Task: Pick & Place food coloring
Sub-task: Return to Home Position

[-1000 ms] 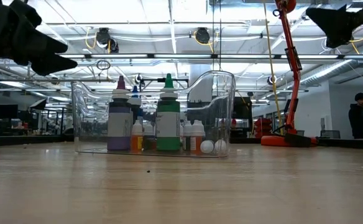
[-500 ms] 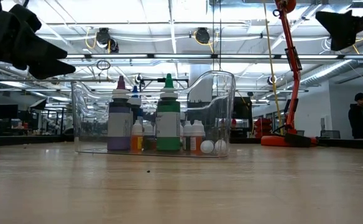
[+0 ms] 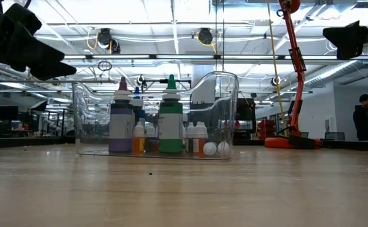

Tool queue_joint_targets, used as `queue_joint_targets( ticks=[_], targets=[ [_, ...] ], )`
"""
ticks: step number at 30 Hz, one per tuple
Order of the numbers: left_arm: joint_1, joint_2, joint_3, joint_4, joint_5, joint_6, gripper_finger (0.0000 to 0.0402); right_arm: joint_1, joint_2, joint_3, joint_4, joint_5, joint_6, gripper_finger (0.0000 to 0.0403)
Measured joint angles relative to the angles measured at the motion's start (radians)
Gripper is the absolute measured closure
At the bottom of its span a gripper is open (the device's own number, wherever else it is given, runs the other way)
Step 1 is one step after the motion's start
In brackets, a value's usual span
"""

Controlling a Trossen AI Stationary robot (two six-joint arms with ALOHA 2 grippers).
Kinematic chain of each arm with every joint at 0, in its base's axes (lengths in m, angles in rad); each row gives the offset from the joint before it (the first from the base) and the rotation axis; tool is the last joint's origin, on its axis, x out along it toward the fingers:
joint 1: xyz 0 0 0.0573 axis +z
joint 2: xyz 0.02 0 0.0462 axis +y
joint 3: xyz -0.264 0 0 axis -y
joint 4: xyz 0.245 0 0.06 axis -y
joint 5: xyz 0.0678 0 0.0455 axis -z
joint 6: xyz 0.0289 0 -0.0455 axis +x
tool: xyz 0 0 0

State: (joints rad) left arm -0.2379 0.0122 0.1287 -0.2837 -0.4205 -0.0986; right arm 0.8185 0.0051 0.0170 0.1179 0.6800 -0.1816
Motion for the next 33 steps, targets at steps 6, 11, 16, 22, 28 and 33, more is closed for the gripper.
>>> queue_joint_targets(
  ticks=[6, 11, 16, 22, 28, 33],
  targets=[
    [0.0, 0.003, 0.0, -0.003, 0.002, 0.013, 0.003, 0.0, 0.0, 0.0, -0.002, -0.001, 0.012, 0.006],
    [0.0, 0.003, 0.0, -0.003, 0.002, 0.012, 0.0026, 0.0, 0.0, 0.0, -0.001, -0.001, 0.012, 0.0062],
    [0.0, 0.003, 0.0, -0.003, 0.002, 0.012, 0.0031, 0.0, 0.0, 0.0, -0.002, -0.001, 0.012, 0.0063],
    [0.0, 0.003, 0.0, -0.003, 0.002, 0.012, 0.0033, 0.0, 0.0, 0.0, -0.002, -0.001, 0.012, 0.006],
    [0.0, 0.003, 0.0, -0.003, 0.002, 0.013, 0.0028, 0.0, 0.0, 0.0, -0.002, -0.001, 0.012, 0.0064],
    [0.0, 0.003, 0.0, -0.003, 0.003, 0.012, 0.0033, 0.0, 0.0, 0.0, -0.002, -0.001, 0.012, 0.006]
  ],
)
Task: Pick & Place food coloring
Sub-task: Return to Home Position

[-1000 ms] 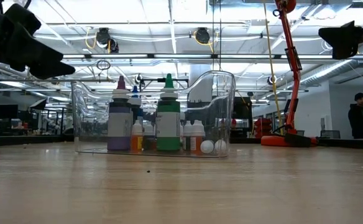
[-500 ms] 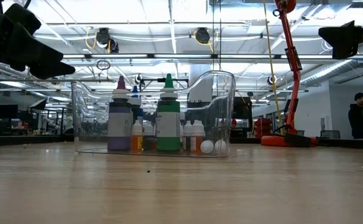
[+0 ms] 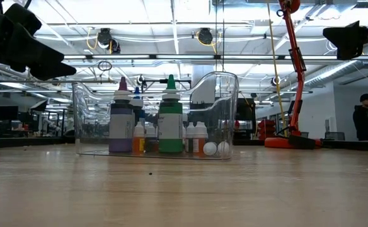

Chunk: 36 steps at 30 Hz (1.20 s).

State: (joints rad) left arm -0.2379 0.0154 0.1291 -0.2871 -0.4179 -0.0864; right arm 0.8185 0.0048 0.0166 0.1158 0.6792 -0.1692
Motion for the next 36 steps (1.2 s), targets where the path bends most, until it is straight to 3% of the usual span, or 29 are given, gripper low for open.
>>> queue_joint_targets(
  ticks=[36],
  targets=[
    [0.0, 0.0, 0.0, 0.0, 0.0, 0.0, 0.003, 0.0, 0.0, 0.0, 0.0, 0.0, 0.0, 0.006]
  ],
)
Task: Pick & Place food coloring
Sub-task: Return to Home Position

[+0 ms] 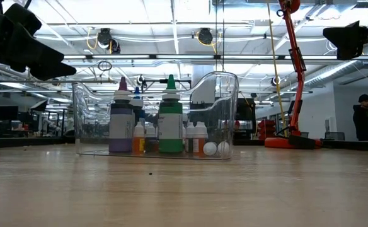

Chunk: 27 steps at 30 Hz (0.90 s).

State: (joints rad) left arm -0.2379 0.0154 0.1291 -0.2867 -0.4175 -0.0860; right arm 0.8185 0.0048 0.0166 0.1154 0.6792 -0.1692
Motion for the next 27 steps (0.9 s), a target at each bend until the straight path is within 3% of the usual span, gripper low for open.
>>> queue_joint_targets(
  ticks=[27],
  targets=[
    [0.0, 0.0, 0.0, 0.0, 0.0, 0.0, 0.0037, 0.0, 0.0, 0.0, 0.0, 0.0, 0.0, 0.0061]
  ],
)
